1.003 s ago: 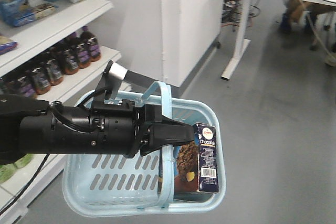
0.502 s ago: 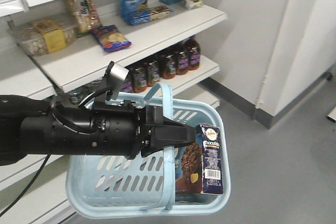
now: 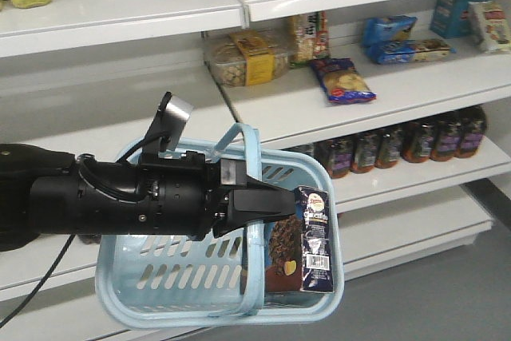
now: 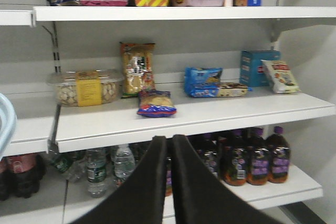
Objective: Left arm holds basket, right arm returns cookies
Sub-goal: 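Drive up to the snack shelf holding the basket in the left gripper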
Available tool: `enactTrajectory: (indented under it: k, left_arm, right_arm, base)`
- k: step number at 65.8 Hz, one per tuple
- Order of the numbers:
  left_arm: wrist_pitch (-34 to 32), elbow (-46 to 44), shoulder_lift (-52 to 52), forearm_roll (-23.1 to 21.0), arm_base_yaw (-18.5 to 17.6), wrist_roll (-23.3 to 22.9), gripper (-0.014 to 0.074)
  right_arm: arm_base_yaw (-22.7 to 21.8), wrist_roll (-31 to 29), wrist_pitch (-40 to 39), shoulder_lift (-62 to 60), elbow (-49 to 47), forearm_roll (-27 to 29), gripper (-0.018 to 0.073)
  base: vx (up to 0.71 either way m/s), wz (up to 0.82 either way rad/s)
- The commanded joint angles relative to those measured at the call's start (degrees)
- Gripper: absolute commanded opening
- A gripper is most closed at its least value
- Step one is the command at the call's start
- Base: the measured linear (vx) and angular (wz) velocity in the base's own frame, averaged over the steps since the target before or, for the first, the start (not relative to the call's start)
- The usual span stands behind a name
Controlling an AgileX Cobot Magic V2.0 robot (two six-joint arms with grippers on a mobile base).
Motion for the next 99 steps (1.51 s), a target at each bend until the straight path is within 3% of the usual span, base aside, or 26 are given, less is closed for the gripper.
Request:
enactTrajectory:
  k: [1, 50, 99]
  left_arm:
    - [2.9, -2.0, -2.4, -5.9, -0.3, 0.6, -0.0003]
    - [2.9, -2.0, -2.4, -5.9, -0.3, 0.6, -0.0003]
    - [3.0, -2.0, -2.4, -5.9, -0.3, 0.6, -0.0003]
  right_arm:
    - [-0.3, 0.1, -4.4, -0.7, 1.0, -0.6, -0.0011]
    - [-0.3, 0.1, -4.4, -0.7, 1.0, -0.6, -0.0011]
    - [-0.3, 0.1, -4.4, -0.7, 1.0, -0.6, -0.0011]
  base:
    - [0.18, 0.60]
    - [0.15, 0.47]
    - [0.12, -0.01]
